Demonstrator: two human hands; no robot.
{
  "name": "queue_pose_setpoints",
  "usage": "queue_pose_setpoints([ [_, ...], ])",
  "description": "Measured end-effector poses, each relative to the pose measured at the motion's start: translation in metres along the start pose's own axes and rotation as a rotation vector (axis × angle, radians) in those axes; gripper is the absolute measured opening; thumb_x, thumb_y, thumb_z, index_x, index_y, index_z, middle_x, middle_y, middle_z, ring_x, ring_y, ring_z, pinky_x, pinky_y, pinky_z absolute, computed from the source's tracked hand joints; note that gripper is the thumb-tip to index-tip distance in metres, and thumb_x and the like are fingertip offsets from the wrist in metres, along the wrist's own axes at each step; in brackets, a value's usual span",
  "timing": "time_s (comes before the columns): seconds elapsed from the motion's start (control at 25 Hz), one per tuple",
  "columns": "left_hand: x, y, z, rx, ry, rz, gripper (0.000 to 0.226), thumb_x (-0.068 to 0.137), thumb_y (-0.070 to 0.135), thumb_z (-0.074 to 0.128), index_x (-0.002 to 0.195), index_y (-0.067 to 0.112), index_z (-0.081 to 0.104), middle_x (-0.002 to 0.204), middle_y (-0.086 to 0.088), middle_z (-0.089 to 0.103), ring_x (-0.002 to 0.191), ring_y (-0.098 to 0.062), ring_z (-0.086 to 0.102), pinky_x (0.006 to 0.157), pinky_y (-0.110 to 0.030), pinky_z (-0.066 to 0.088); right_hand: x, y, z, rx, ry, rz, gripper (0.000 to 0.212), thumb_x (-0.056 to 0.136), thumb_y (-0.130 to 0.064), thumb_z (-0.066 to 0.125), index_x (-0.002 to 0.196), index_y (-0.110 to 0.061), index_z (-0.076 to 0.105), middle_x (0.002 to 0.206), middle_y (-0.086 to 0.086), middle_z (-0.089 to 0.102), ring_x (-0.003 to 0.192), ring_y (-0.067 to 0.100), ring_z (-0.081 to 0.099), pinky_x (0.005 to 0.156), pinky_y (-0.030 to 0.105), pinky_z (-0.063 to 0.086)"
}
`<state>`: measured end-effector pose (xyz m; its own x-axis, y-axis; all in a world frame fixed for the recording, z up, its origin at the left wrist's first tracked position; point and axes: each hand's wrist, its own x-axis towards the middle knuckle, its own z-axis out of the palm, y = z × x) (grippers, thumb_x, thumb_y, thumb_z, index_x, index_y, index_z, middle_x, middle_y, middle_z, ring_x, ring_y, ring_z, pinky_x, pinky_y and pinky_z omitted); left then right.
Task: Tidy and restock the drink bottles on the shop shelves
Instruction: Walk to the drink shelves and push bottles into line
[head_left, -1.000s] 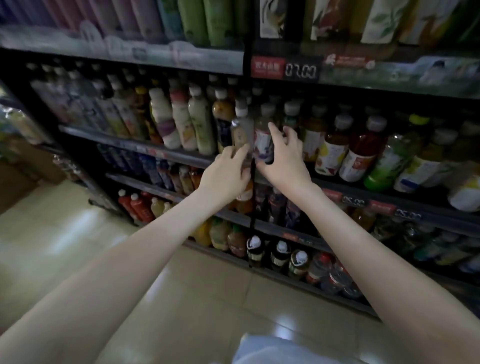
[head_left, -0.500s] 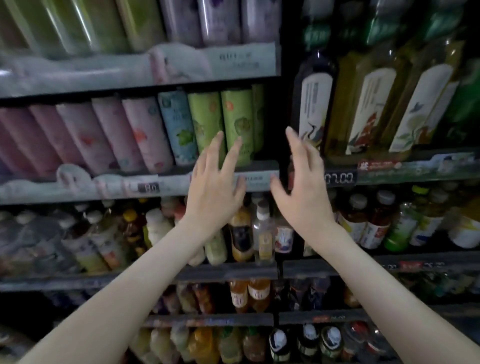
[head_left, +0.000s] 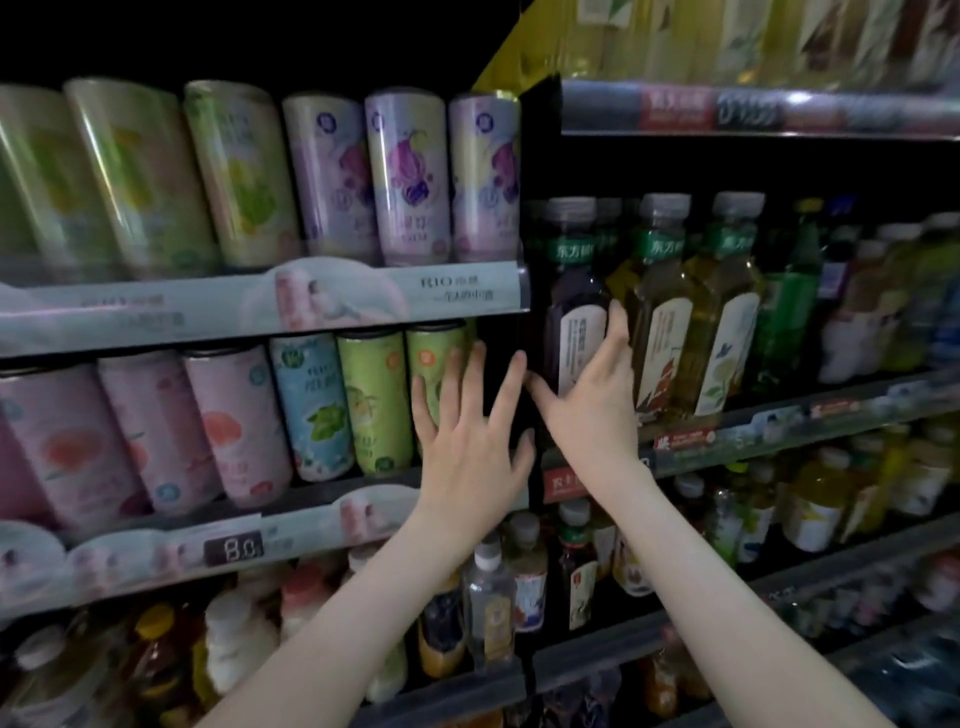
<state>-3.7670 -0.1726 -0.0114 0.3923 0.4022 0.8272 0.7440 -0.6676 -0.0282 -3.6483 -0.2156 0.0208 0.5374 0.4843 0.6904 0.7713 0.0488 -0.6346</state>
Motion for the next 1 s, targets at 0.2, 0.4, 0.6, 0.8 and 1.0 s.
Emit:
queue_pose_setpoints([
  [0.2, 0.010, 0.023, 0.008, -0.090, 0.052, 0.030, 0.075, 0.079, 0.037, 0.053, 0.148, 0.023, 0.028, 0.150, -0.017, 0.032, 0.139, -0.033, 0.024, 0.110, -0.058, 0.008, -0.002, 0.009, -0.021, -0.017, 0.002, -0.096, 0.082, 0.087, -0.033, 0.065, 0.148, -0.019, 0.013, 0.143, 0.013, 0.035, 0.132, 0.024, 0.029, 0.104, 0.034, 0.035],
  [0.4, 0.020, 0.083, 0.018, -0.183, 0.129, 0.087, 0.074, 0.083, 0.034, 0.056, 0.149, 0.022, 0.025, 0.154, -0.017, 0.022, 0.144, -0.030, 0.017, 0.113, -0.054, 0.008, 0.017, 0.067, -0.073, -0.113, 0.165, -0.145, 0.057, 0.091, -0.019, 0.058, 0.139, -0.015, 0.027, 0.134, 0.013, 0.039, 0.122, 0.025, 0.037, 0.095, 0.035, 0.042],
  [0.6, 0.040, 0.168, 0.054, -0.107, 0.150, 0.144, 0.072, 0.084, 0.032, 0.058, 0.149, 0.023, 0.028, 0.153, -0.016, 0.025, 0.143, -0.031, 0.019, 0.114, -0.054, 0.010, 0.077, 0.160, -0.119, -0.214, 0.212, -0.033, 0.066, 0.090, -0.015, 0.060, 0.145, -0.015, 0.024, 0.139, 0.015, 0.035, 0.126, 0.028, 0.029, 0.102, 0.044, 0.037],
  [0.8, 0.085, 0.238, 0.109, 0.135, 0.236, 0.019, 0.068, 0.086, 0.032, 0.056, 0.148, 0.024, 0.031, 0.153, -0.015, 0.023, 0.142, -0.033, 0.017, 0.113, -0.055, 0.008, 0.148, 0.219, -0.144, -0.070, 0.081, -0.202, 0.079, 0.087, -0.023, 0.067, 0.149, -0.014, 0.019, 0.142, 0.018, 0.037, 0.131, 0.030, 0.030, 0.105, 0.036, 0.031],
  [1.0, 0.103, 0.254, 0.130, 0.293, 0.305, -0.054, 0.062, 0.085, 0.032, 0.056, 0.144, 0.023, 0.039, 0.152, -0.015, 0.021, 0.142, -0.032, 0.014, 0.113, -0.056, 0.010, 0.191, 0.221, -0.146, -0.026, -0.073, -0.281, 0.092, 0.082, -0.021, 0.070, 0.152, -0.014, 0.010, 0.142, 0.021, 0.037, 0.127, 0.038, 0.033, 0.105, 0.042, 0.028],
])
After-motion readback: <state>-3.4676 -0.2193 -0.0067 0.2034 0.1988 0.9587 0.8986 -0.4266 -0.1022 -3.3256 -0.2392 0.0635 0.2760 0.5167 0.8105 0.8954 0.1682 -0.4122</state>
